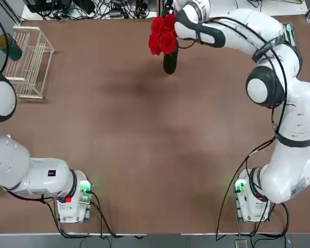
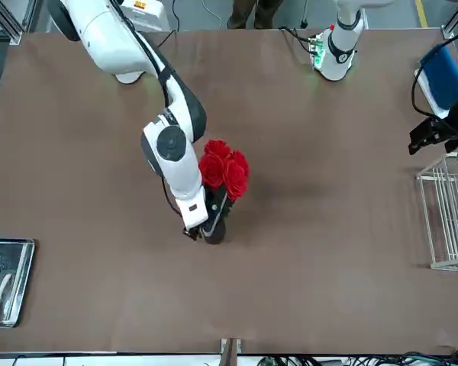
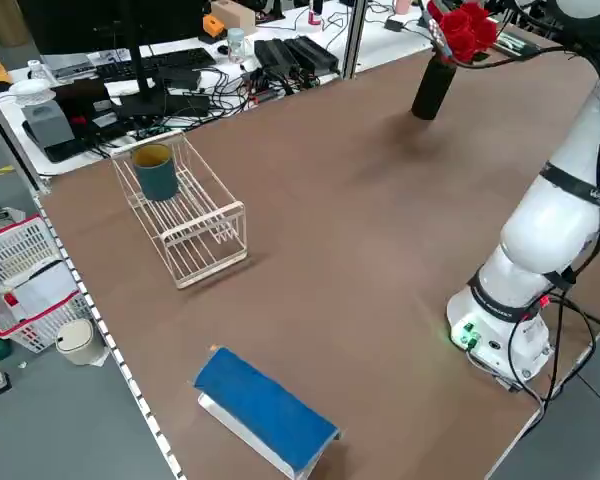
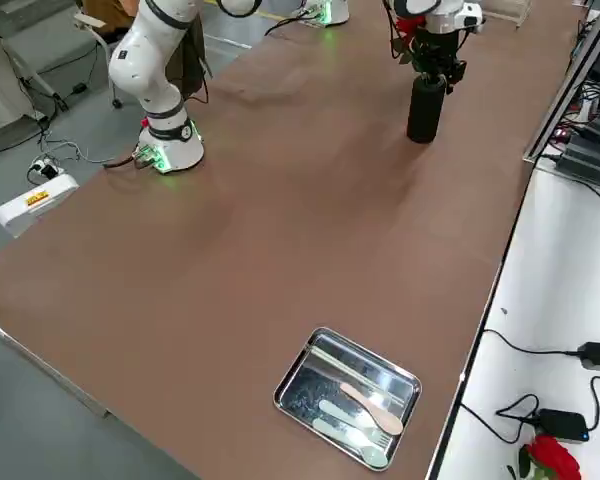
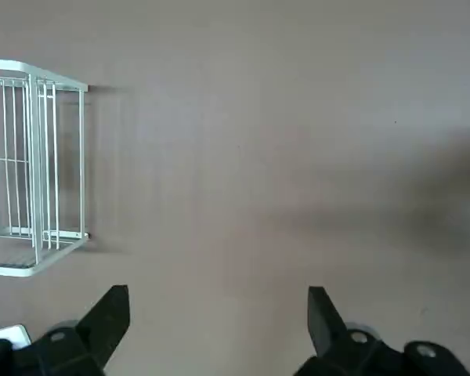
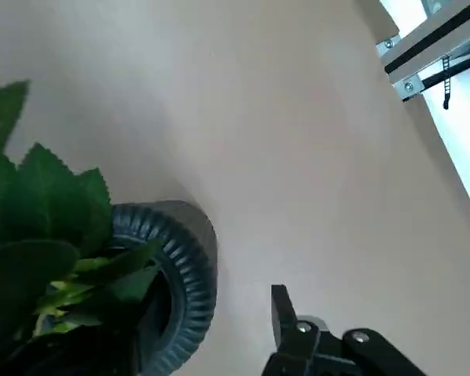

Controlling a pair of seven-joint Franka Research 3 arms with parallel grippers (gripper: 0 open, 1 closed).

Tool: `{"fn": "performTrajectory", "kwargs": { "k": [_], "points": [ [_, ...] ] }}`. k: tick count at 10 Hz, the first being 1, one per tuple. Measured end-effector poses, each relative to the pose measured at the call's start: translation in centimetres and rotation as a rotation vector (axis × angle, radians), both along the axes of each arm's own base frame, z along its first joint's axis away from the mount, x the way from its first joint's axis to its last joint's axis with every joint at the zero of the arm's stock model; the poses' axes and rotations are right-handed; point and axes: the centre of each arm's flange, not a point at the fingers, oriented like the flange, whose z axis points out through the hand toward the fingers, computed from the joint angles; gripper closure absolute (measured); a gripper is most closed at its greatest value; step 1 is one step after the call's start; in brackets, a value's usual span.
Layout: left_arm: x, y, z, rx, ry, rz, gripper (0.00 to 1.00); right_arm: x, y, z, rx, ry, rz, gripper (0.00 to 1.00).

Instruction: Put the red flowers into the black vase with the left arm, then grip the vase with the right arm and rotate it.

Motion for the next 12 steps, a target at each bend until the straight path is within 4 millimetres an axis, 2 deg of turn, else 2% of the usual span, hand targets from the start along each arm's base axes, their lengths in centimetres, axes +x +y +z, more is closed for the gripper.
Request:
{"fn": "performTrajectory", "kwargs": {
  "k": [5, 10, 12],
  "points": [
    [0.0, 0.3, 0.0, -0.010, 0.000, 0.007, 0.00, 0.3, -0.3, 0.2, 0.031, 0.019, -0.020, 0.33],
    [0.0, 0.2, 0.0, -0.013, 0.000, 0.005, 0.00, 1.0, -1.8, 0.7, 0.087, 0.073, -0.057, 0.32],
    [0.0, 0.2, 0.0, -0.013, 0.000, 0.005, 0.00, 0.9, -1.9, 0.8, 0.098, 0.088, -0.063, 0.32]
  ]
}}
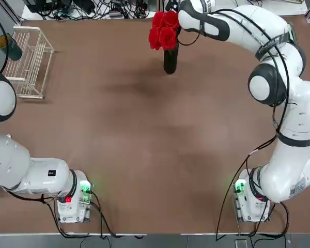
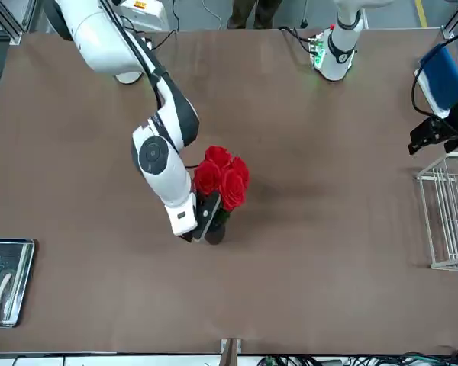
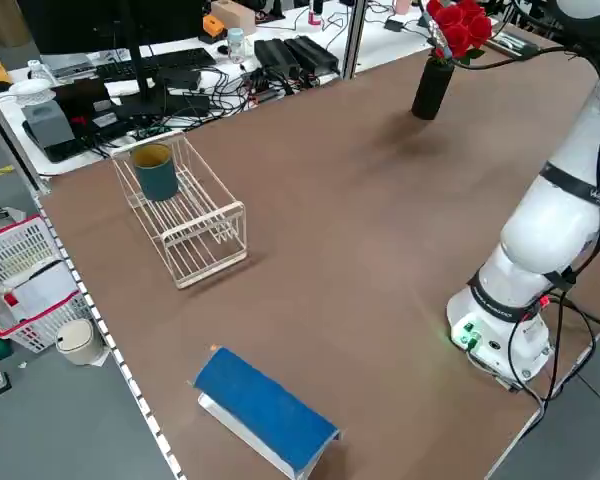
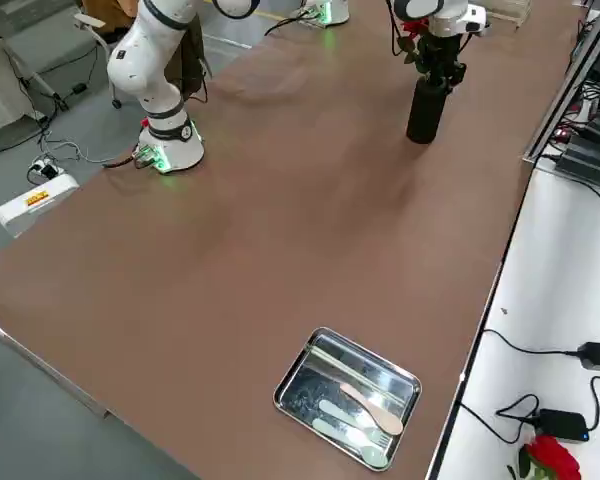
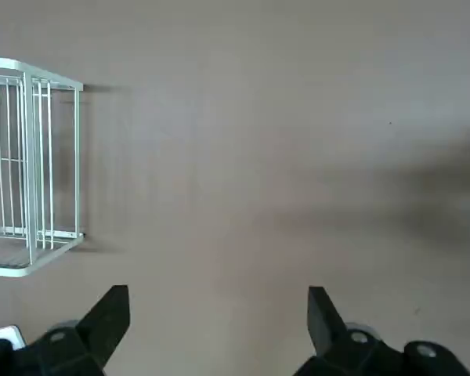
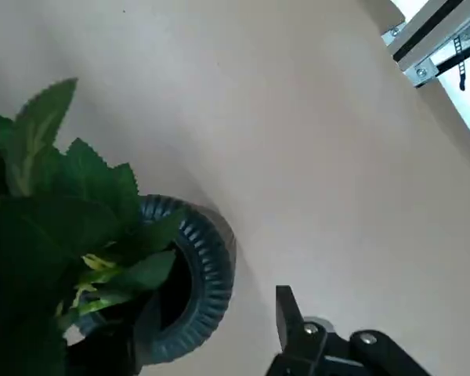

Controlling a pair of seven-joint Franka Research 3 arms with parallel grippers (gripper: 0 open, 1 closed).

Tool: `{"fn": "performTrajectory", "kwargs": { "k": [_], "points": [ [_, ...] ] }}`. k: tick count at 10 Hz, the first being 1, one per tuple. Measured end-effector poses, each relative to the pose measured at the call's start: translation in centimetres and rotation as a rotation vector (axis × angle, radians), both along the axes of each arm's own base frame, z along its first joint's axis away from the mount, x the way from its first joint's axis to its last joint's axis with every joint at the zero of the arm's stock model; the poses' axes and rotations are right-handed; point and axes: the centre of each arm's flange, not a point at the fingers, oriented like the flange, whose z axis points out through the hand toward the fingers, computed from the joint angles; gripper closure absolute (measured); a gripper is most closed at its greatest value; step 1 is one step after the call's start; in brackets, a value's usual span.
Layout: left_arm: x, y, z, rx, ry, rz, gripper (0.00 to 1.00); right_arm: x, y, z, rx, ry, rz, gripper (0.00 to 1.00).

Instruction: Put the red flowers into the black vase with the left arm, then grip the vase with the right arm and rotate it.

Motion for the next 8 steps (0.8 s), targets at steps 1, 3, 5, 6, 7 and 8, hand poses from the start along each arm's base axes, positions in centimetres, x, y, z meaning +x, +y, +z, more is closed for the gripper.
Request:
{"fn": "performTrajectory", "kwargs": {
  "k": [1, 3, 5, 6, 7, 8],
  "points": [
    [0.0, 0.0, 0.0, 0.000, 0.000, 0.000, 0.00, -0.1, 0.1, 0.0, 0.003, 0.005, -0.001, 0.32],
    [0.0, 0.0, 0.0, 0.000, 0.000, 0.000, 0.00, -0.2, 0.1, 0.0, 0.004, 0.014, -0.001, 0.32],
    [0.0, 0.1, 0.0, 0.000, 0.000, 0.002, 0.00, -0.3, 0.1, 0.4, 0.010, 0.022, -0.004, 0.32],
    [0.0, 0.3, 0.0, 0.000, 0.000, 0.004, 0.00, -0.4, 0.0, 1.3, 0.010, 0.022, -0.004, 0.32],
    [0.0, 0.4, 0.0, 0.000, 0.001, 0.008, 0.00, -0.5, -0.2, 2.1, 0.006, 0.026, -0.004, 0.32],
    [0.0, 0.5, 0.0, 0.000, 0.001, 0.009, 0.00, -0.6, -0.5, 2.5, 0.000, 0.034, -0.006, 0.32]
  ]
}}
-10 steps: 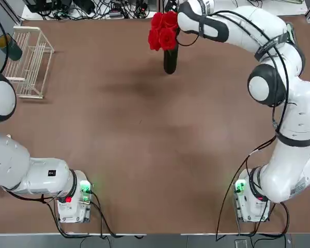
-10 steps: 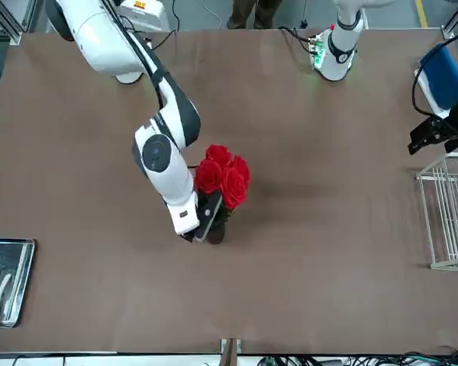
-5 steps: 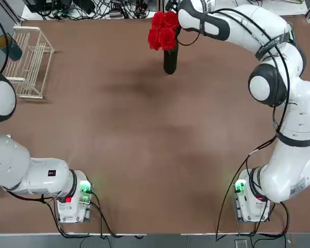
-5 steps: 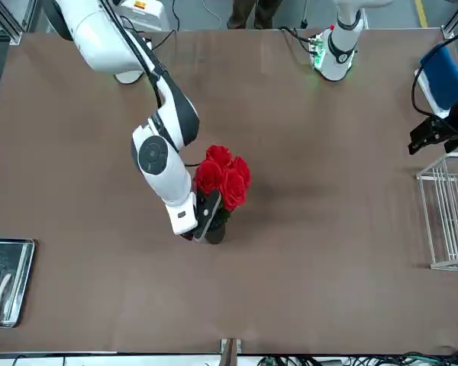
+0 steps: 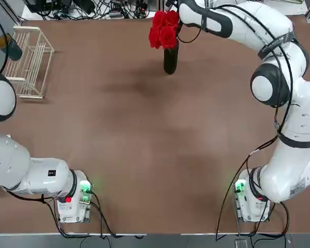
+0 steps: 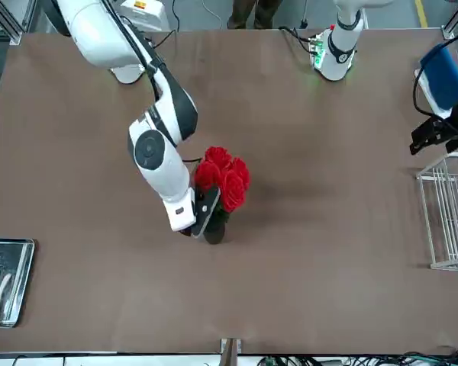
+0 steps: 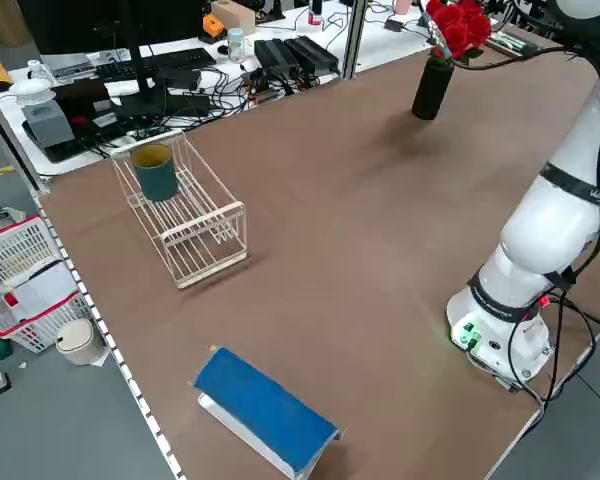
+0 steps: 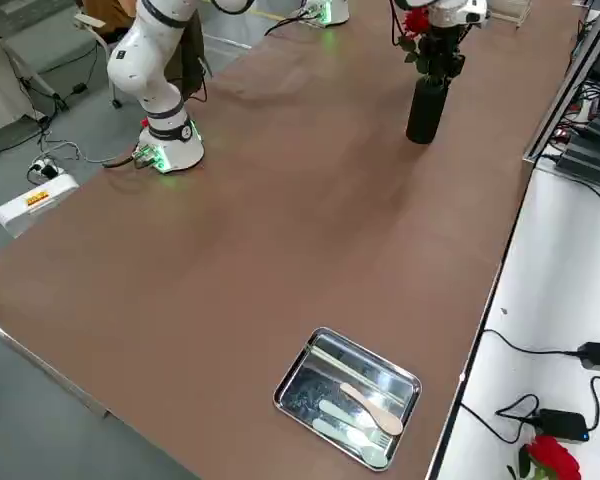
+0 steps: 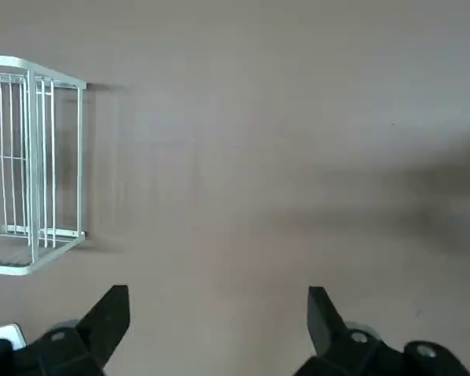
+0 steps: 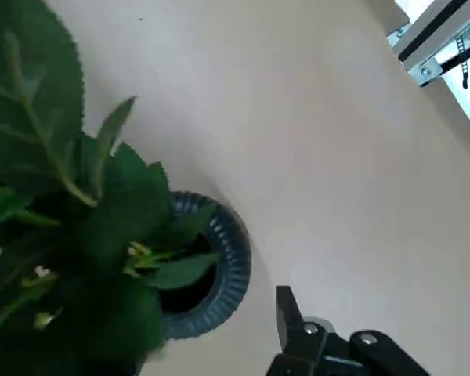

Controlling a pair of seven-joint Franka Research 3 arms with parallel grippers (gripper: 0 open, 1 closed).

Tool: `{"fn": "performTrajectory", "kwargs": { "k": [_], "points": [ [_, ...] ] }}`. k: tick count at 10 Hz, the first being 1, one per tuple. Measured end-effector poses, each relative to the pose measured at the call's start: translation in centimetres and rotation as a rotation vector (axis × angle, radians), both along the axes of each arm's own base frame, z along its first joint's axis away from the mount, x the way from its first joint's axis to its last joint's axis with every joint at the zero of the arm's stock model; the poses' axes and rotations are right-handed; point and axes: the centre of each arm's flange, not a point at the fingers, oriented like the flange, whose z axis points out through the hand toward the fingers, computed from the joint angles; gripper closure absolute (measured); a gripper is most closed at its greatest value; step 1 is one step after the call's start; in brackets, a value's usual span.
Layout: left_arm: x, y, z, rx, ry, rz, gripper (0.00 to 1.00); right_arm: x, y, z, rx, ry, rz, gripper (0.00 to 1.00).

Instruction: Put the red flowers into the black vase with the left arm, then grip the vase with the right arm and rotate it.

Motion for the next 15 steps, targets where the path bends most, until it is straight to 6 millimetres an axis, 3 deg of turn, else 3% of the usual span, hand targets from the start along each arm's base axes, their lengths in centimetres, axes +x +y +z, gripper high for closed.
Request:
{"fn": "performTrajectory", "kwargs": {
  "k": [4, 9, 10, 12, 15],
  "points": [
    [0.0, 0.0, 0.0, 0.000, 0.000, 0.000, 0.00, 0.3, -1.6, 0.4, -0.023, 0.031, -0.016, 0.31],
    [0.0, 0.0, 0.0, 0.000, 0.000, 0.000, 0.00, 2.0, -7.3, 4.0, -0.024, 0.047, -0.095, 0.27],
    [0.0, 0.0, 0.0, 0.000, 0.000, 0.000, 0.00, 2.6, -9.8, 4.8, -0.015, 0.075, -0.134, 0.22],
    [0.0, -0.1, 0.0, 0.000, 0.000, -0.001, 0.00, 3.9, -16.6, 7.1, -0.028, 0.105, -0.229, 0.00],
    [0.0, -0.1, 0.0, 0.000, 0.000, -0.003, 0.00, 3.8, -26.0, 12.7, -0.082, 0.087, -0.464, 0.00]
  ]
}}
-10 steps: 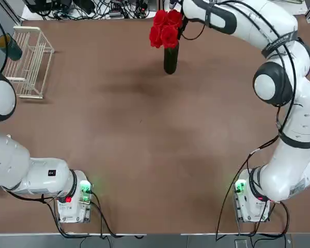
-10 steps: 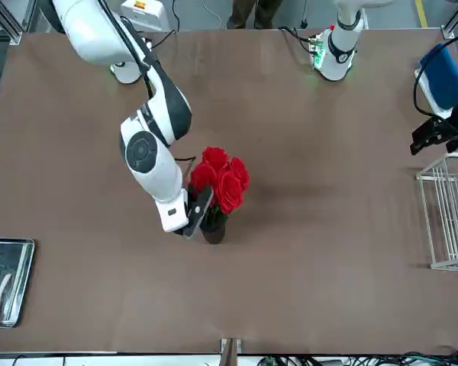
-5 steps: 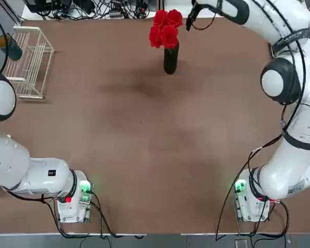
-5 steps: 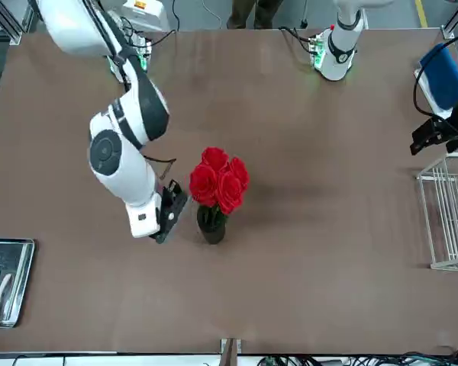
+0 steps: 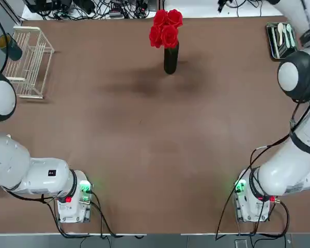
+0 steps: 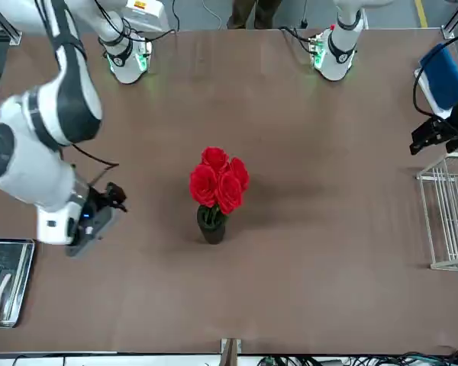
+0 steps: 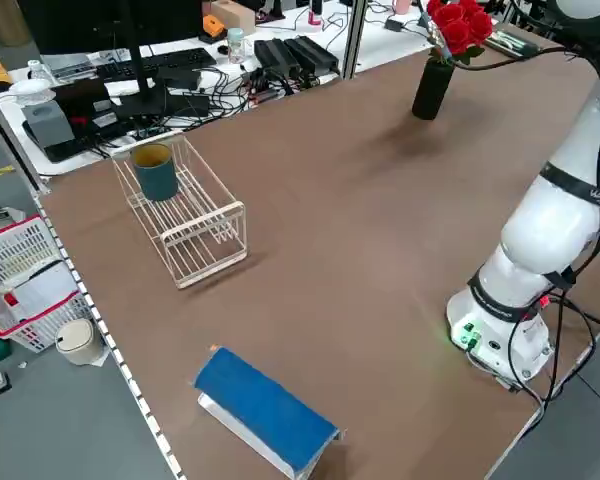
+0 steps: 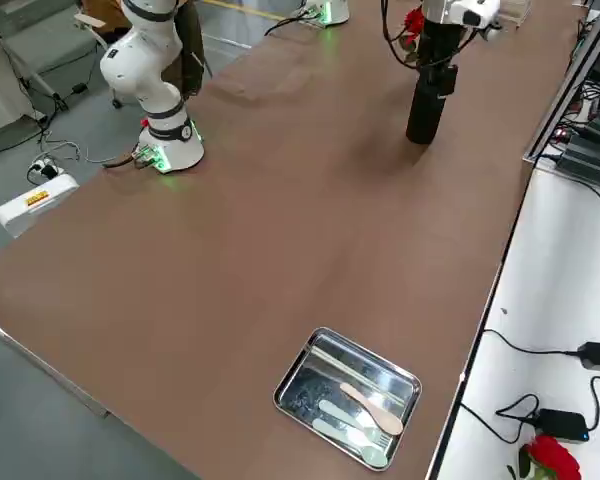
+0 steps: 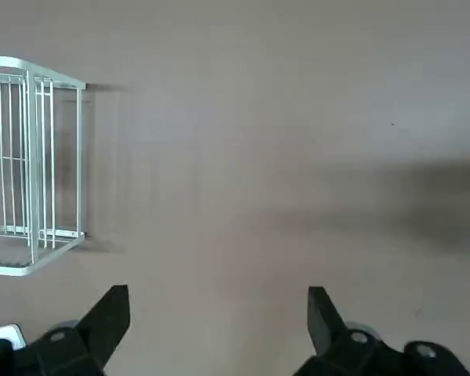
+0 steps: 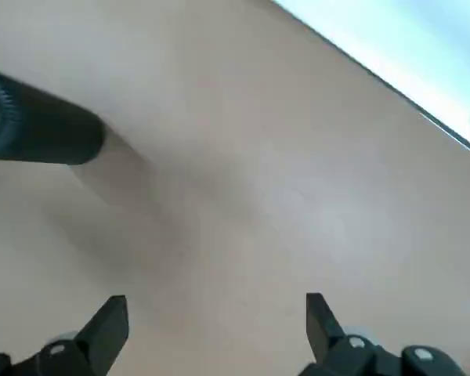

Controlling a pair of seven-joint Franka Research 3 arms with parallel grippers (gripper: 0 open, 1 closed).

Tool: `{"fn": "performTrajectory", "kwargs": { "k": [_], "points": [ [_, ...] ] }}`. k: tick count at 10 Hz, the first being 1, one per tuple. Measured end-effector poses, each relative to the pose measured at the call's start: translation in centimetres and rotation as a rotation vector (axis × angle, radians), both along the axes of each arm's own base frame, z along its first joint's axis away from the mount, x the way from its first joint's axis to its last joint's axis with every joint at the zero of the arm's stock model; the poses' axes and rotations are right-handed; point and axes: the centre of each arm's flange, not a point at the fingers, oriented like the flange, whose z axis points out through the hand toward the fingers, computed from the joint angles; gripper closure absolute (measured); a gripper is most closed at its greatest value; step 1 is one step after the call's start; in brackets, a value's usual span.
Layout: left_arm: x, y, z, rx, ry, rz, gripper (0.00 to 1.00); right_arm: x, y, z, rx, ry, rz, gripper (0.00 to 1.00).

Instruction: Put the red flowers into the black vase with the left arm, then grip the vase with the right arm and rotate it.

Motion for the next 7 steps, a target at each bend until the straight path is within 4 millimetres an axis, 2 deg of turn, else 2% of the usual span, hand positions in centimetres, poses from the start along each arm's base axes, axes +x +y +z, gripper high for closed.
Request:
{"fn": "performTrajectory", "kwargs": {
  "k": [2, 4, 6, 7],
  "points": [
    [0.0, 0.0, 0.0, 0.000, 0.000, 0.000, 0.00, -1.5, -5.0, 2.8, -0.021, -0.006, -0.236, 0.00],
    [0.0, 0.1, 0.0, 0.000, 0.000, 0.002, 0.00, -4.0, -10.3, 4.3, -0.033, 0.014, -0.437, 0.00],
    [0.0, 0.1, 0.0, 0.000, 0.000, 0.001, 0.00, -7.4, -14.2, 6.5, -0.031, 0.047, -0.554, 0.00],
    [0.0, 0.0, 0.0, 0.000, 0.000, 0.001, 0.00, -8.4, -15.9, 7.2, -0.027, 0.049, -0.587, 0.00]
  ]
}}
